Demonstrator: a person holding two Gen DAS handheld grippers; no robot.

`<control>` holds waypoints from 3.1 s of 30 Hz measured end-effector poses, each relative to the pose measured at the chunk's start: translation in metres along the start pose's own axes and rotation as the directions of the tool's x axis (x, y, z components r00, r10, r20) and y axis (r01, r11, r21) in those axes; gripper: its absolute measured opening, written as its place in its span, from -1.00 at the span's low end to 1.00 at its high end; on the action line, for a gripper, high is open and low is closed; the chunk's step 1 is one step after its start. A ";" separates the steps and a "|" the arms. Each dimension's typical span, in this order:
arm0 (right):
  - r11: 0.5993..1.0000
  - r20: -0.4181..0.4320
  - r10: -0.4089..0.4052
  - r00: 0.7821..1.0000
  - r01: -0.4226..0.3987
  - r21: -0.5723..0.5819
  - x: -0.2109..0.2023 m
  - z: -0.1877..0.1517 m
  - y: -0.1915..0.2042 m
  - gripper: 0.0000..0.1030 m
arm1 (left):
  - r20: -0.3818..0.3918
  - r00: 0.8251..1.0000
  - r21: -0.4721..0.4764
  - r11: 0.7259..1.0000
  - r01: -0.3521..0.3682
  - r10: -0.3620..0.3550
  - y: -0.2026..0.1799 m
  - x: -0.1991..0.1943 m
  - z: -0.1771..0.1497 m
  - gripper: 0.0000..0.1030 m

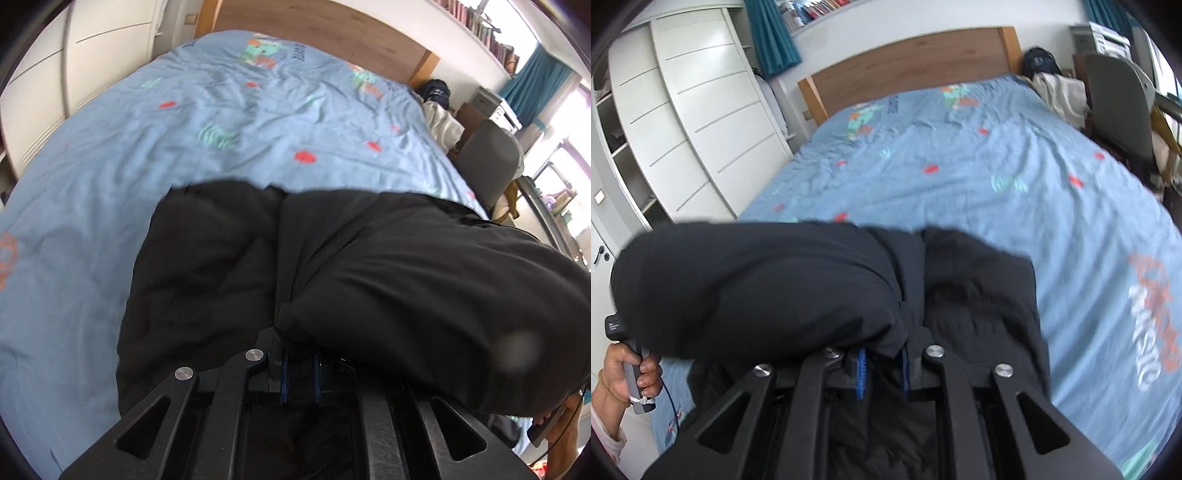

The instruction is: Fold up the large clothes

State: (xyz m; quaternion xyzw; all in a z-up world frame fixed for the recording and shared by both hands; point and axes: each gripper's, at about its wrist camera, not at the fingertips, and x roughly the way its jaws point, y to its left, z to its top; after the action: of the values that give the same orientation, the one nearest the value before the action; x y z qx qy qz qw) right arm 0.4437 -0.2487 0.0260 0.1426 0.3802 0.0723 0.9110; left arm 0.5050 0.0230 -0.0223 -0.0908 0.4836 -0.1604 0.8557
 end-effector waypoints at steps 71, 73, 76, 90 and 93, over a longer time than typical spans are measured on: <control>0.946 -0.156 -0.053 0.986 0.000 -0.324 0.008 -0.066 0.051 0.20 | 0.146 0.971 0.213 0.953 -0.216 0.188 -0.074 -0.029 -0.091 0.46; 0.953 -0.148 -0.054 0.988 0.006 -0.304 -0.009 -0.070 0.050 0.20 | 0.162 0.962 0.214 0.944 -0.250 0.218 -0.076 -0.045 -0.101 0.47; 0.956 -0.140 -0.067 0.988 0.024 -0.292 -0.034 -0.080 0.052 0.20 | 0.177 0.956 0.203 0.941 -0.269 0.235 -0.077 -0.069 -0.116 0.46; 0.975 -0.132 -0.113 0.985 0.084 -0.205 -0.156 -0.161 0.044 0.20 | 0.216 0.929 0.177 0.924 -0.339 0.299 -0.074 -0.153 -0.193 0.46; 0.978 -0.126 -0.127 0.984 0.103 -0.181 -0.177 -0.178 0.039 0.20 | 0.233 0.922 0.168 0.921 -0.351 0.308 -0.072 -0.169 -0.208 0.48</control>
State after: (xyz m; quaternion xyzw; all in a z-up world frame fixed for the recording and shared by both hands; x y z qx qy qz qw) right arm 0.1917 -0.2182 0.0383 0.0352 0.4417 0.0620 0.8943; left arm 0.2326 0.0173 0.0273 0.0655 0.3831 -0.0526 0.9199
